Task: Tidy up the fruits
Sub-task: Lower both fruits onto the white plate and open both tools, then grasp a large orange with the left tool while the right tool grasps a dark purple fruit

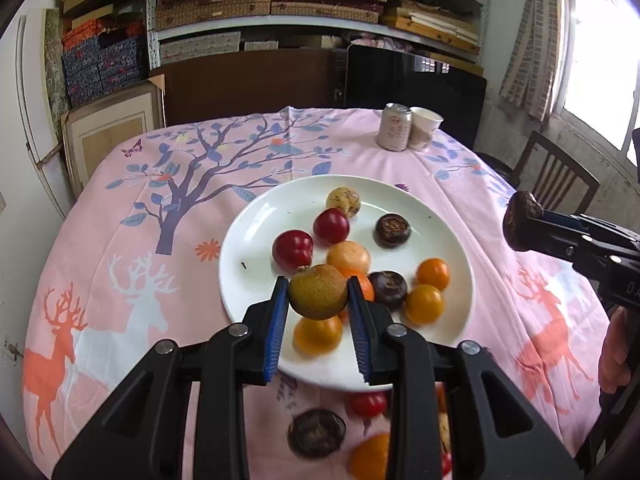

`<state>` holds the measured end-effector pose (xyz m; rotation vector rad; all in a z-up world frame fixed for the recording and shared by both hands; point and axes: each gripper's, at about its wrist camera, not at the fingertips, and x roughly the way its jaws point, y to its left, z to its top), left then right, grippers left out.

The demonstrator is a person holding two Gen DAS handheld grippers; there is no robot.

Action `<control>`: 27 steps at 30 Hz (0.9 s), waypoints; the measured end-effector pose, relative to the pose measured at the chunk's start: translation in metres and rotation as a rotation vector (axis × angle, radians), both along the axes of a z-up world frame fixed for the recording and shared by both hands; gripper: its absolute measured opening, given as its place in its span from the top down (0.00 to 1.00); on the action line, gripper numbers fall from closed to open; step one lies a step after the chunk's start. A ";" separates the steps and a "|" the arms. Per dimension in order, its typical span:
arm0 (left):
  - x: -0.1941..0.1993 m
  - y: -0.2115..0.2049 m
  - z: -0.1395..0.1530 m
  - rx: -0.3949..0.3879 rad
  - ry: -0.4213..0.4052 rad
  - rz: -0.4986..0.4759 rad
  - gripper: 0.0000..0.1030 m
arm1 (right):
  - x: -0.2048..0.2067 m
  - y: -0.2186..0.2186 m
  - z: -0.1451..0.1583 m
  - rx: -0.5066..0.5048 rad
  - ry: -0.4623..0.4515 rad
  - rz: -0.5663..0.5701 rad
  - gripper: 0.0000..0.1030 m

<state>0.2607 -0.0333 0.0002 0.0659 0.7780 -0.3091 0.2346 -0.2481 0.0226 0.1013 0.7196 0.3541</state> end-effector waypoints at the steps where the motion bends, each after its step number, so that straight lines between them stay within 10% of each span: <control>1: 0.008 -0.001 -0.004 0.000 0.012 0.003 0.72 | 0.009 0.003 -0.004 -0.003 0.012 0.001 0.63; 8: 0.042 0.006 -0.029 -0.043 0.075 0.037 0.49 | 0.056 0.014 -0.037 0.004 0.087 -0.009 0.62; 10: 0.041 0.010 -0.027 -0.065 0.069 0.046 0.45 | 0.054 0.014 -0.036 -0.003 0.065 -0.027 0.43; 13: 0.030 0.014 -0.021 -0.067 0.046 0.043 0.45 | 0.043 0.013 -0.032 -0.002 0.052 -0.030 0.43; 27: -0.125 -0.003 -0.042 0.056 0.002 -0.129 0.35 | -0.080 -0.027 -0.062 0.114 0.077 -0.072 0.43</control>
